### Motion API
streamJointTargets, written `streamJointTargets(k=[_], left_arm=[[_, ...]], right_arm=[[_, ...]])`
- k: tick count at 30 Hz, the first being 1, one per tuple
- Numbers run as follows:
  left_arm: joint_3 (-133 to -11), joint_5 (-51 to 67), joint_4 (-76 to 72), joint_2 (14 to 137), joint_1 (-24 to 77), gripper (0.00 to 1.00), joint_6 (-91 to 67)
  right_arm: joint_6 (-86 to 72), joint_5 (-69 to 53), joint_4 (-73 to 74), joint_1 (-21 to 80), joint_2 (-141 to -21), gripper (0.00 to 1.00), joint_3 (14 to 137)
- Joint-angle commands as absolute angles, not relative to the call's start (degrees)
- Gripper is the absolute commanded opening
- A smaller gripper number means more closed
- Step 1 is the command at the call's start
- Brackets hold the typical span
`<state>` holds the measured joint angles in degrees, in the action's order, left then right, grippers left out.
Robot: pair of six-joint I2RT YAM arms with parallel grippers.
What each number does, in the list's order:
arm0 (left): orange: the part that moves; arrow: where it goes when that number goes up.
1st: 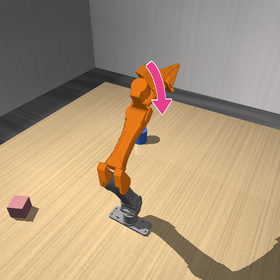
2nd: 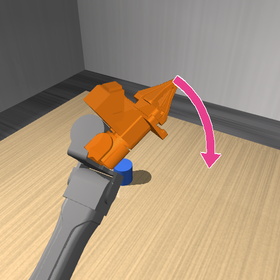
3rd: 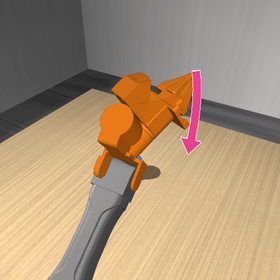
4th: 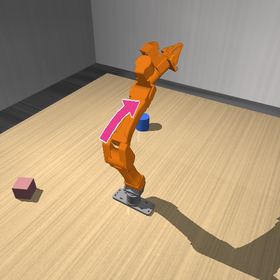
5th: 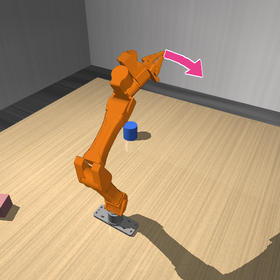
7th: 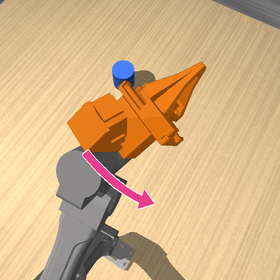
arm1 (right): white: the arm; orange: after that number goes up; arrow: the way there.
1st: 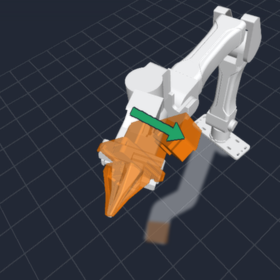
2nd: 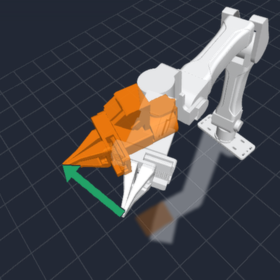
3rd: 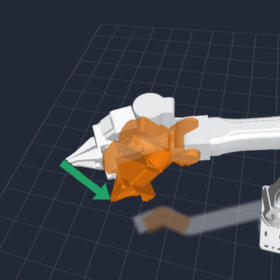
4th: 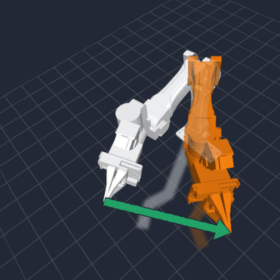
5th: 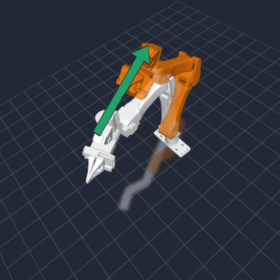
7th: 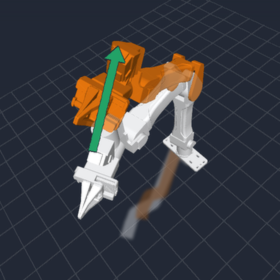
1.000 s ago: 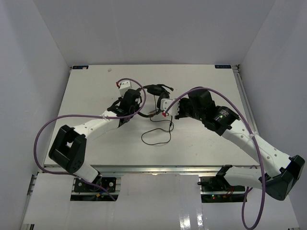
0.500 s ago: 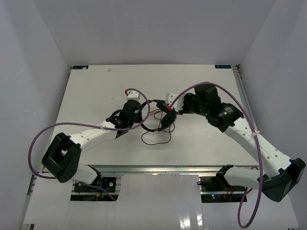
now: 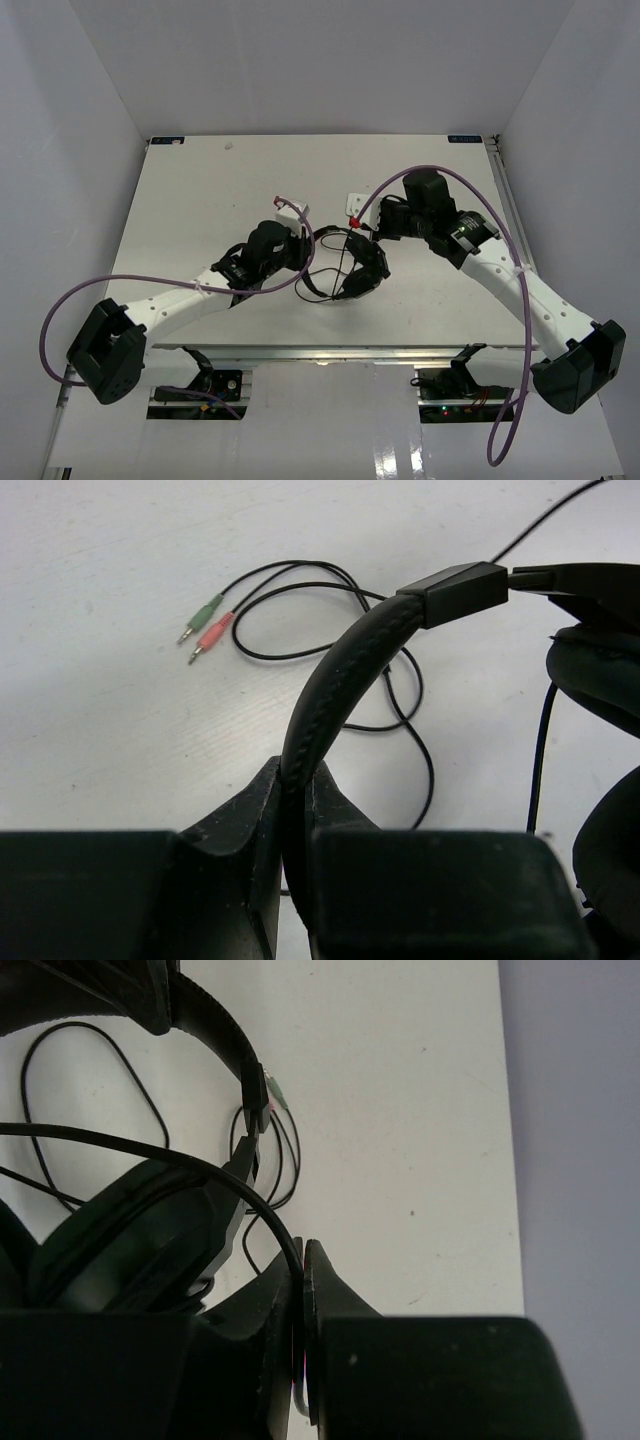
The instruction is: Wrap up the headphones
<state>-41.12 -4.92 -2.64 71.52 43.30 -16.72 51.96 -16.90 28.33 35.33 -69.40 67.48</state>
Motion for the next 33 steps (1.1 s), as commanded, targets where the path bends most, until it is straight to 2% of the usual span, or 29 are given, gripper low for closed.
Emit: streamJointTargets(k=[1,10,24,33], left_arm=[[-40.2,1.2,-5.8,64.7,45.0,0.0,-16.4],[-40.5,3.6,-0.5,58.5,47.8,0.0,-18.0],[-42.9,3.2,3.8,57.4,50.8,0.0,-19.2],[-48.3,0.1,7.6,55.5,50.9,0.0,-20.4]], right_arm=[[48.8,-24.1,24.6,33.8,-70.0,0.08,65.1],[43.3,-31.2,20.7,31.3,-72.3,0.08,62.4],[37.7,-39.7,18.4,28.8,-75.1,0.09,61.7],[32.3,-53.5,13.2,26.0,-75.4,0.14,56.2]])
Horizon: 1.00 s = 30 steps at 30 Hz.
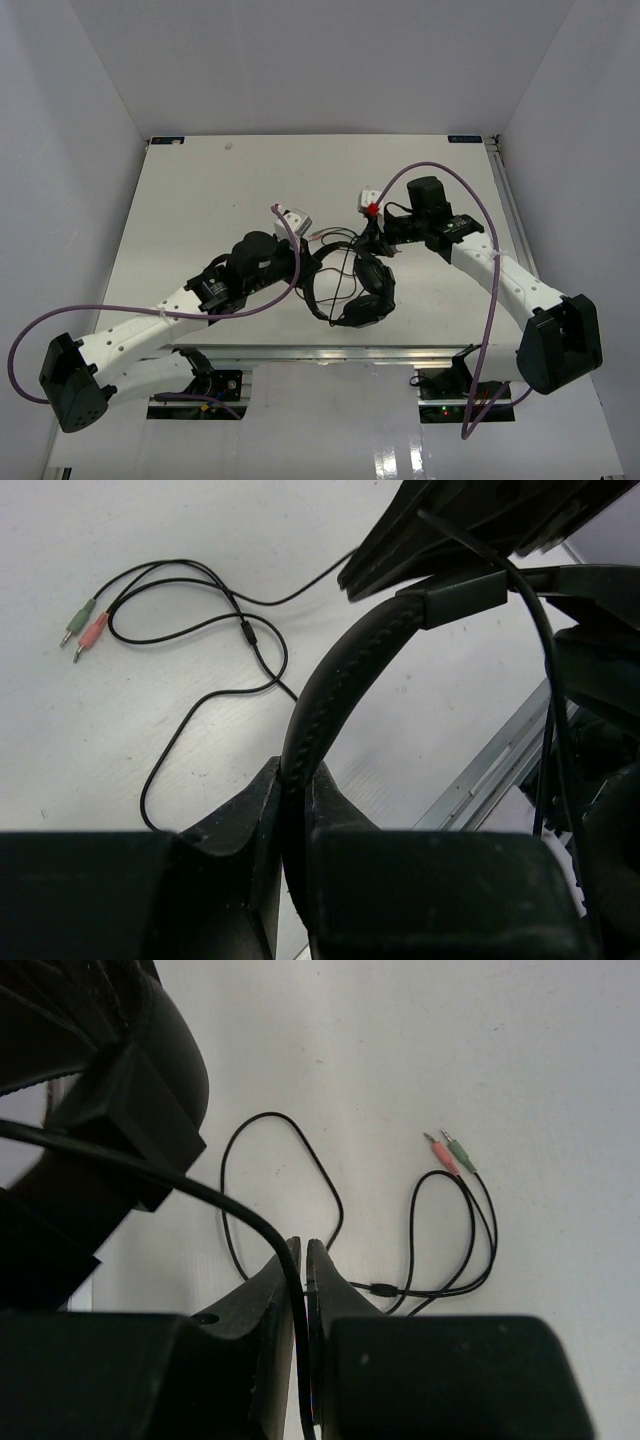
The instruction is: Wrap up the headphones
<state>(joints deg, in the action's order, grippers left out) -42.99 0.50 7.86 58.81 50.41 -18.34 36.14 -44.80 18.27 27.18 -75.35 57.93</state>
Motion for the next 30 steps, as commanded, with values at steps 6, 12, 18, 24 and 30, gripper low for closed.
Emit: streamJointTargets(k=[6,12,18,24,30], left_arm=[[-55.3,-2.1,12.3,56.8,51.0,0.0,-21.5],[-64.4,-4.8,17.7,60.0,51.1,0.0,-21.3],[-72.0,-6.7,21.4,62.8,51.1,0.0,-22.2],[-80.7,-10.5,23.6,66.0,51.1,0.0,-22.1],[-88.3,-15.5,24.8,67.9,51.1,0.0,-23.3]], right_arm=[[24.9,-62.7,5.8,25.7,-77.1,0.29,54.3],[11.9,-70.9,-7.6,25.7,-78.8,0.4,51.9],[-7.4,-75.1,-29.9,26.0,-81.1,0.45,48.0],[-16.9,-74.8,-43.5,26.9,-82.6,0.48,45.3],[-21.8,-74.7,-50.7,27.3,-82.8,0.48,42.9]])
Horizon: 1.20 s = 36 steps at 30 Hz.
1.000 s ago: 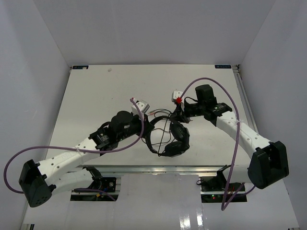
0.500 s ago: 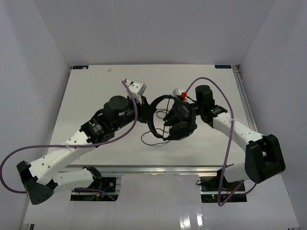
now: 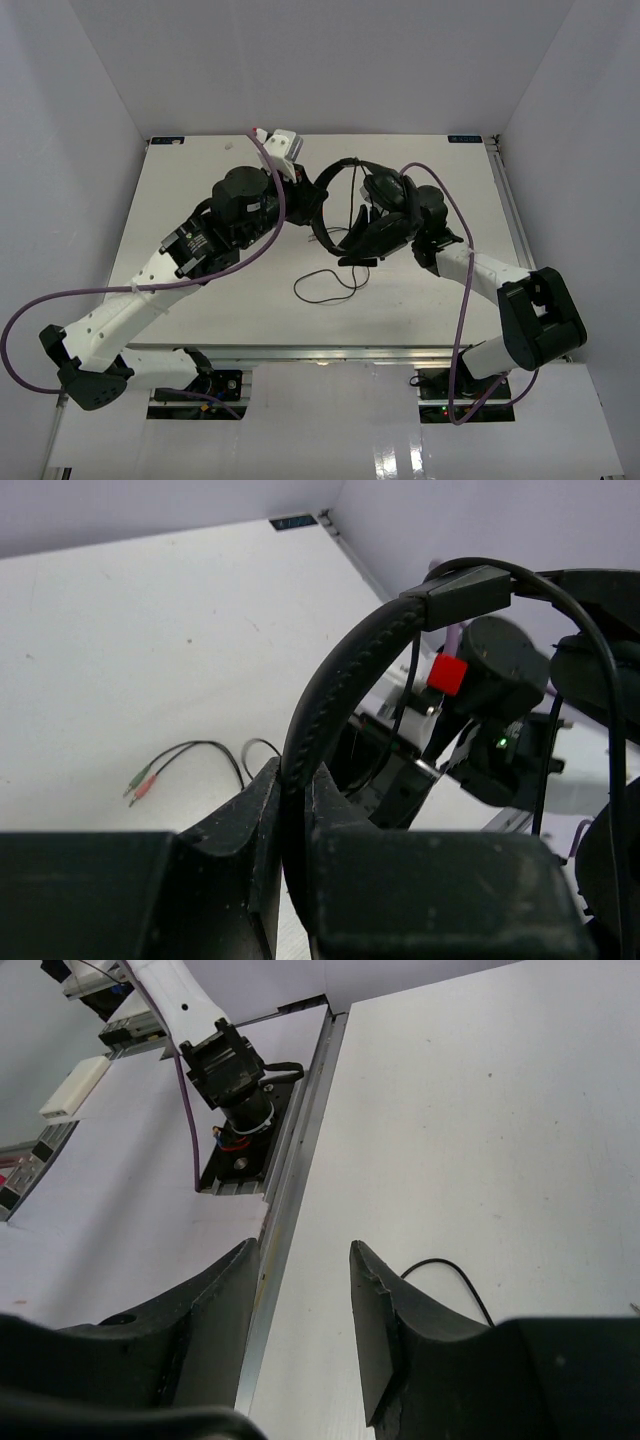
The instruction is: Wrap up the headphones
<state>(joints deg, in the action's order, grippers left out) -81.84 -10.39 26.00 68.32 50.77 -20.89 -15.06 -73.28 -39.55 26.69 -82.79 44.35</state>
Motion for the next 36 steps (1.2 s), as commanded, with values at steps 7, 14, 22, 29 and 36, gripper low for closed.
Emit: streamJointTargets(k=[7,14,22,29,36], left_arm=[[-90.7,-19.8,24.7,67.6,51.1,0.0,-25.7],[-92.3,-24.3,24.6,66.0,51.1,0.0,-25.4],[-92.4,-25.9,24.6,63.6,51.1,0.0,-25.0],[-91.3,-25.6,24.8,61.8,51.1,0.0,-24.9],[-92.5,-28.5,24.7,61.7,51.1,0.0,-23.8]], right_arm=[[-21.8,-74.6,-50.8,27.9,-81.5,0.47,41.6],[-18.9,-74.4,-47.2,28.0,-79.7,0.46,40.8],[-16.8,-74.5,-44.6,28.0,-78.7,0.49,40.8],[-14.5,-74.8,-42.2,27.9,-78.5,0.54,41.0],[-12.3,-74.9,-39.4,27.9,-78.1,0.51,40.9]])
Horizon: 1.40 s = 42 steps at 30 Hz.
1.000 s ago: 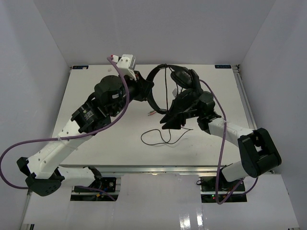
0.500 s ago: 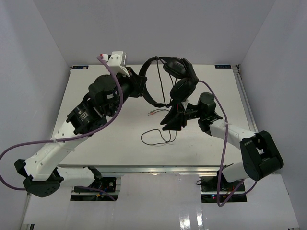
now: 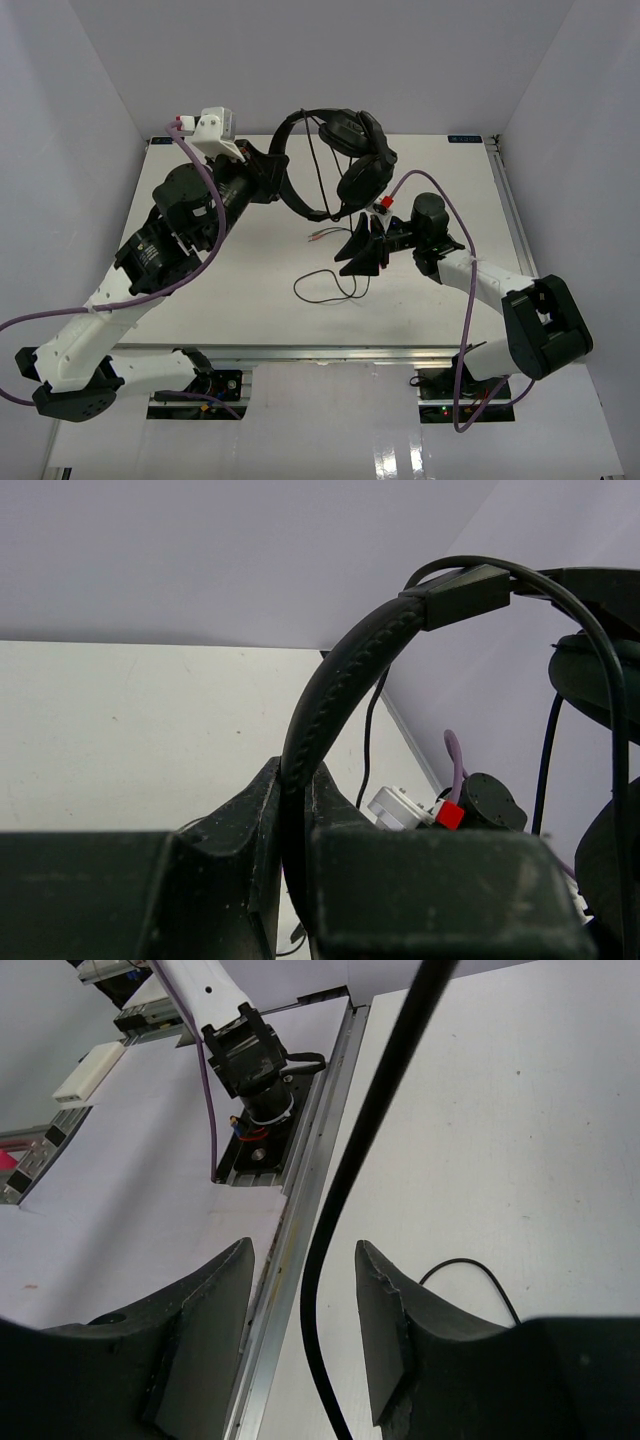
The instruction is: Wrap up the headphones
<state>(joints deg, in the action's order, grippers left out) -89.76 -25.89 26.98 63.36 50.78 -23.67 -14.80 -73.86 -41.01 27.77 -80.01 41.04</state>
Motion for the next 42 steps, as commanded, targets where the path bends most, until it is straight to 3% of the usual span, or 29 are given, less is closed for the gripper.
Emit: streamJointTargets(k=[1,13,23,25,28,37,42], left_arm=[[-92.8,-28.9,24.7,61.8,51.1,0.0,-23.7],[-94.6,-34.2,24.3,62.1,51.1,0.0,-22.3],[-97.6,-36.8,23.8,64.7,51.1,0.0,-19.7],[-97.9,-37.7,23.7,65.1,51.1,0.0,-19.5],[-98.3,-40.4,23.8,65.9,51.1,0.0,-19.8],[-97.1,-53.6,19.2,72.1,50.7,0.0,-18.2],[-95.0,-51.6,18.4,73.8,43.4,0.0,-18.1]], right_arm=[[-11.3,-74.8,-38.6,27.9,-78.1,0.51,40.8],[-6.7,-74.1,-33.8,27.9,-76.6,0.45,40.4],[-1.9,-73.0,-28.7,28.0,-74.6,0.28,40.3],[-1.2,-72.4,-27.8,28.0,-74.0,0.15,40.1],[3.6,-70.7,-21.7,28.2,-73.1,0.08,40.8],[22.3,-54.7,0.2,31.5,-66.8,0.08,46.3],[32.0,-45.7,12.2,34.1,-61.3,0.08,49.5]])
